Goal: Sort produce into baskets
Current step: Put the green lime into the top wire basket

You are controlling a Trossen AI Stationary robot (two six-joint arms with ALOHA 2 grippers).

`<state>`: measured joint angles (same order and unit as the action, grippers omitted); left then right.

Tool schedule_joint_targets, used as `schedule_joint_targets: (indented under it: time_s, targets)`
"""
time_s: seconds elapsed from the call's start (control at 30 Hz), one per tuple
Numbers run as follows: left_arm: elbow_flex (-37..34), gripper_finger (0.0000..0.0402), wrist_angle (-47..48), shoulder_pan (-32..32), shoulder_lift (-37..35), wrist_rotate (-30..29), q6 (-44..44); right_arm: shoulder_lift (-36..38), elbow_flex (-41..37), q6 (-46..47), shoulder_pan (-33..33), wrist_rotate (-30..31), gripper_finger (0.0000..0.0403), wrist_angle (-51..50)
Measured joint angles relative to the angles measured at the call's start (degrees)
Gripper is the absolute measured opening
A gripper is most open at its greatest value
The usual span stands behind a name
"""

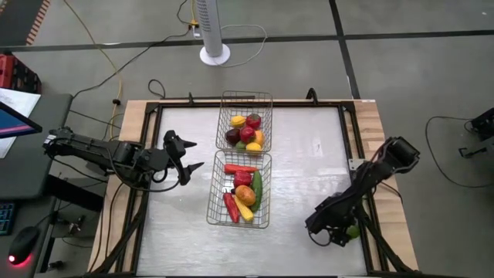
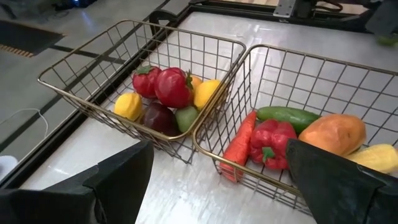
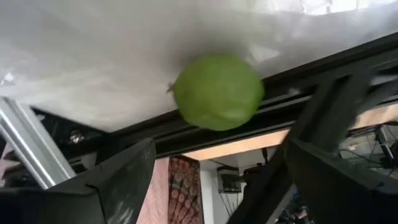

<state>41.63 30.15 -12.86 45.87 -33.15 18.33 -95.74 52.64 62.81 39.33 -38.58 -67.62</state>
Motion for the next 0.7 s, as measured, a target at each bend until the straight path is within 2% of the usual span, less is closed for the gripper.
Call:
schedule_joint_targets:
  time_s: [0.17,0.37,0.7]
  targets:
    - [0.0,0.0352,0.6,0.0,0.0,0.4,0.0,0.0,-0.8,0.4,1.9,-1.7,0.0381,2.5]
    - [0.0,0.0352,1.8,0.0,0.0,1.8,0.5,-0.1,-5.7,2.5,2.3,-1.9,0.0381,11.0]
    - [0.0,0.0352,2.0,0.0,0.0,1.9,0.6,-0.2,-11.1,1.0,2.1,-1.4,0.0376,16.1]
